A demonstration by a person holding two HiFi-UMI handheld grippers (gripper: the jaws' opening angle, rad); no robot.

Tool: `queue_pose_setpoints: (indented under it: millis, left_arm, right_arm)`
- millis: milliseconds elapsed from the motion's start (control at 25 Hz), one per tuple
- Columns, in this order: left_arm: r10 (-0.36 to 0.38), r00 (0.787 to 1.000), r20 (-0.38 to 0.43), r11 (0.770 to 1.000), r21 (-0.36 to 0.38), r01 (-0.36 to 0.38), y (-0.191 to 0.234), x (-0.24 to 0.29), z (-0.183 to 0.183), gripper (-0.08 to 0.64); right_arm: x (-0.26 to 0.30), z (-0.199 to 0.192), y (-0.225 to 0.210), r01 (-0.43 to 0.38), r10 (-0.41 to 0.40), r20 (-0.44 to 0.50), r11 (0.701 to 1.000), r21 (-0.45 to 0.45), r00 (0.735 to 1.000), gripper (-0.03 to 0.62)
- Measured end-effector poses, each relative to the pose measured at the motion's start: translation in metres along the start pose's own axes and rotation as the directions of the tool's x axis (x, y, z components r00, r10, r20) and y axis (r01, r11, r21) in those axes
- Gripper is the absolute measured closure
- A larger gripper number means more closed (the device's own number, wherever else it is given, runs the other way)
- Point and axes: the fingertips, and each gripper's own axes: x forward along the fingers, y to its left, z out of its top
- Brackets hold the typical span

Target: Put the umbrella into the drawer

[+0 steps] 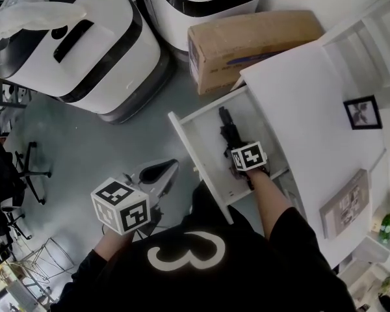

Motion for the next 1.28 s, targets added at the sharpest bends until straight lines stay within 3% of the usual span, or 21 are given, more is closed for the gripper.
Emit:
queue_pose_setpoints:
  millis: [200,400,520,600,760,960,1280]
  left_arm:
    - [-0.012,1.0,0.014,1.0,-0.002,0.012,-0.001,0.003,0.007,0.551]
    - [-0.044,0.999,0.029,0.999,0.028,0.043,-0.015,0.006,0.014,0.551]
    - [-0.064,0.997,0.04,0.997,0.053,0.062,-0.03,0.002,0.018,0.551]
    - [-0.076,0.996,0.048,0.995,0.072,0.072,-0.04,-0.002,0.02,0.551]
    - [-0.111,0.991,0.074,0.988,0.116,0.102,-0.066,-0.011,0.023,0.551]
    - [-0.156,0.983,0.093,0.975,0.173,0.139,-0.101,-0.027,0.016,0.551]
    - [-0.237,0.964,0.123,0.943,0.269,0.197,-0.165,-0.062,0.006,0.551]
  right_arm:
    - [-0.01,0.008,0.004,-0.012,0.012,0.018,0.999,-0.033,1.0,0.288]
    - [-0.044,0.015,0.004,0.007,-0.001,0.068,0.996,-0.091,0.998,0.281]
    - [-0.074,0.023,0.012,-0.013,0.026,0.168,0.997,-0.077,0.986,0.281]
    - [-0.099,0.032,0.018,-0.036,0.048,0.27,0.998,-0.046,0.962,0.282]
    - [-0.175,0.05,0.039,-0.09,0.083,0.471,0.996,-0.007,0.878,0.316]
    - [-0.291,0.06,0.088,-0.139,0.166,0.69,0.986,-0.095,0.705,0.466]
    - [-0.398,0.024,0.153,-0.176,0.246,0.815,0.968,-0.179,0.525,0.589]
